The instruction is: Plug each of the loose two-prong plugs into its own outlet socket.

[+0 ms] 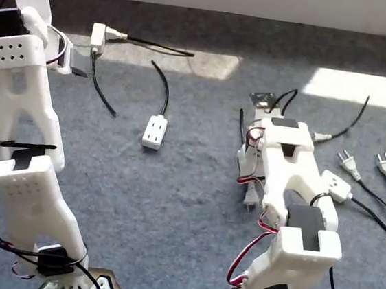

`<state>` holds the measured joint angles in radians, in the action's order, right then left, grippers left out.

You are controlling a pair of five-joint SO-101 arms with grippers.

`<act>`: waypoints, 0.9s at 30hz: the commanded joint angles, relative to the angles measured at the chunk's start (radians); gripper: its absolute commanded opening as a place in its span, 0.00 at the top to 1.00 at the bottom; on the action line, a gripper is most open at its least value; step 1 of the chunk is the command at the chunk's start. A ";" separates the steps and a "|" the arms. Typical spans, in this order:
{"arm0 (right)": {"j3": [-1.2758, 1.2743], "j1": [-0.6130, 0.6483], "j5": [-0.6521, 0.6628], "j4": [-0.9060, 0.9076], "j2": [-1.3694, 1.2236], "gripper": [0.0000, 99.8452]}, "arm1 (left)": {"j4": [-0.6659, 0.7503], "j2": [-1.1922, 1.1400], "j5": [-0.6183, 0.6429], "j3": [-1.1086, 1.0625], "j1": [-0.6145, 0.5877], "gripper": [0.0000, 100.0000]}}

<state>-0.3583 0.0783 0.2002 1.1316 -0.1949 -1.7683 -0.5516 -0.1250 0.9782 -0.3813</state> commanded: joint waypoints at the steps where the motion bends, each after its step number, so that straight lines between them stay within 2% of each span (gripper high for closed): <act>1: 0.122 0.056 -0.011 0.160 0.047 0.99 | -0.006 0.058 -0.008 0.033 -0.038 0.70; 8: 0.519 0.303 -0.015 0.529 0.047 0.99 | -0.006 0.058 -0.009 0.031 -0.188 0.70; 13: 0.797 0.578 -0.015 0.621 0.041 0.99 | -0.006 0.058 -0.009 0.030 -0.381 0.70; 16: 0.892 0.742 -0.021 0.559 0.022 0.99 | -0.006 0.054 -0.009 0.027 -0.509 0.70; 21: 0.928 0.858 -0.270 0.283 -0.125 0.99 | -0.005 0.016 -0.011 0.035 -0.710 0.70; 24: 0.934 0.906 -0.235 0.151 -0.260 0.99 | 0.025 -0.028 -0.069 0.030 -0.783 0.70; 27: 0.934 0.966 -0.230 0.093 -0.358 0.93 | 0.061 -0.090 -0.155 0.035 -0.814 0.70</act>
<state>0.5317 0.9881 -0.0284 1.2912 -0.5140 -1.7499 -0.6053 -0.1926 0.9782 -1.1546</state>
